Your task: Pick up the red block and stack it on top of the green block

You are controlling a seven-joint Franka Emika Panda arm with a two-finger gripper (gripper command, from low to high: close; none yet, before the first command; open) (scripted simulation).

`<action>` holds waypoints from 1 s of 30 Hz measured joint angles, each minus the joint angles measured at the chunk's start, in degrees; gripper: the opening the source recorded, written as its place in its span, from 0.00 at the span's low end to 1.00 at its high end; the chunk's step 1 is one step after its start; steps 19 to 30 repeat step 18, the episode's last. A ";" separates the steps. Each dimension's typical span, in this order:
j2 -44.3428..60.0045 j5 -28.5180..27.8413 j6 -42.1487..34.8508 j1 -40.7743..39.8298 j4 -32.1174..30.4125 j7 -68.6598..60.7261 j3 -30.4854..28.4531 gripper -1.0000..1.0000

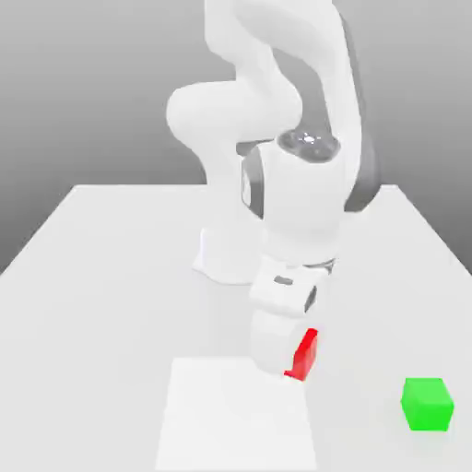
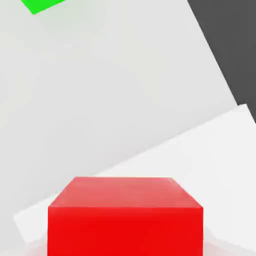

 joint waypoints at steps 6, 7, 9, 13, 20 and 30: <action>2.70 -0.48 -5.38 5.56 8.07 -12.35 4.84 0.00; 3.17 -0.60 -6.26 6.32 9.42 -14.41 5.79 0.00; 4.34 -0.81 -7.59 7.69 11.94 -18.21 7.57 0.00; 10.95 -1.52 -2.33 8.30 13.36 -19.45 8.17 0.00; 12.89 -1.76 -0.56 8.40 13.47 -19.33 8.03 1.00; 12.89 -1.76 -0.56 8.40 13.47 -19.33 8.03 1.00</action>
